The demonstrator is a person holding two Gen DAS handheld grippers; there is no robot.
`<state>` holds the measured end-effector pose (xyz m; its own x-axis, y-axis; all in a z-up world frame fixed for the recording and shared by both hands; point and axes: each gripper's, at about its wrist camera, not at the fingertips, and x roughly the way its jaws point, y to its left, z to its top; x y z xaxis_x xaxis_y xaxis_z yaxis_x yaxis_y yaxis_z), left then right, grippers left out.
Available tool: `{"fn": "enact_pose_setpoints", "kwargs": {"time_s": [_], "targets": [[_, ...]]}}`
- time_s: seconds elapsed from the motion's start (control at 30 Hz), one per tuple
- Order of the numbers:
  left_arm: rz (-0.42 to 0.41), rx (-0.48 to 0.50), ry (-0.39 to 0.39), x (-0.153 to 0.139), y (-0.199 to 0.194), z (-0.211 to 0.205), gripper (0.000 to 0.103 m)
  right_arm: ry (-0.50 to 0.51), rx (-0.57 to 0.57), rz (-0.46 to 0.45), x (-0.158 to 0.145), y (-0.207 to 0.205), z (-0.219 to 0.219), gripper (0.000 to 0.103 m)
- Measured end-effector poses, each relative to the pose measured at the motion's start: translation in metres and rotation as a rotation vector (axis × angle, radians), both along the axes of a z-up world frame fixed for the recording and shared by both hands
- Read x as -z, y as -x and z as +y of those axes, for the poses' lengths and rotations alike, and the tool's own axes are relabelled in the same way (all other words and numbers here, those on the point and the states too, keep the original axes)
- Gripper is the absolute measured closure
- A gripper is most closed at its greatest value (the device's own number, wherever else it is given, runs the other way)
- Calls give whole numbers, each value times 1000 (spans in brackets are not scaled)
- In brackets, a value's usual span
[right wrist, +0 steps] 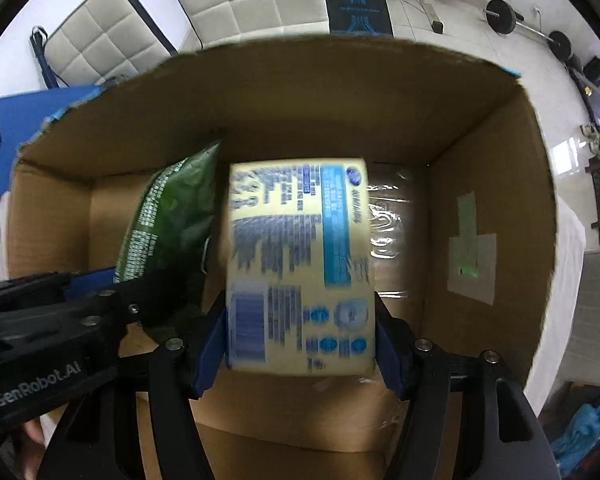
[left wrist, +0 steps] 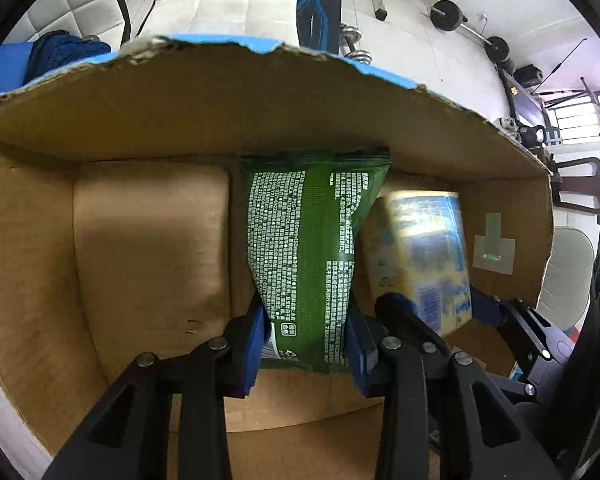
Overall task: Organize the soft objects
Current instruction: 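Carry both items into the cardboard box and open both tools to release, then grasp the lilac sock with the left tool while the right tool grasps the red candy bag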
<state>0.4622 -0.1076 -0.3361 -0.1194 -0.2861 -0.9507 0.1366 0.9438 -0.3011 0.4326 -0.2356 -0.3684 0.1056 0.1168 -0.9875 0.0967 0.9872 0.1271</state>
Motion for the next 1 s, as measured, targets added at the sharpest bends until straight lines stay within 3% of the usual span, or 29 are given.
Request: {"fn": "enact_pose_setpoints", "kwargs": {"time_s": [0.13,0.23,0.33,0.43,0.53,0.57,0.73,0.87,1.0], "targets": [[1,1,-24,-4,0,-2,61,0,1,31,5,0,-2,31],[-35,13,-50,-14,2,-2,42,-6,11,32,-2,4,-3,29],[-67,8,-61,-27,7,1,35,2,7,23,-13,10,1,24],[-105,1,-82,-40,16,9,19,22,2,27,-22,19,4,11],[-157,-11,-119,-52,26,20,6,16,17,24,-31,31,4,10],[-180,-22,-129,-58,32,25,2,12,20,23,-33,36,4,4],[-305,-21,-189,-72,62,48,1,3,37,-18,-47,63,7,0],[-328,-27,-183,-83,83,61,1,1,49,-50,-63,88,10,0],[-392,-37,-248,-107,105,54,1,40,27,-100,-82,111,22,0]]}}
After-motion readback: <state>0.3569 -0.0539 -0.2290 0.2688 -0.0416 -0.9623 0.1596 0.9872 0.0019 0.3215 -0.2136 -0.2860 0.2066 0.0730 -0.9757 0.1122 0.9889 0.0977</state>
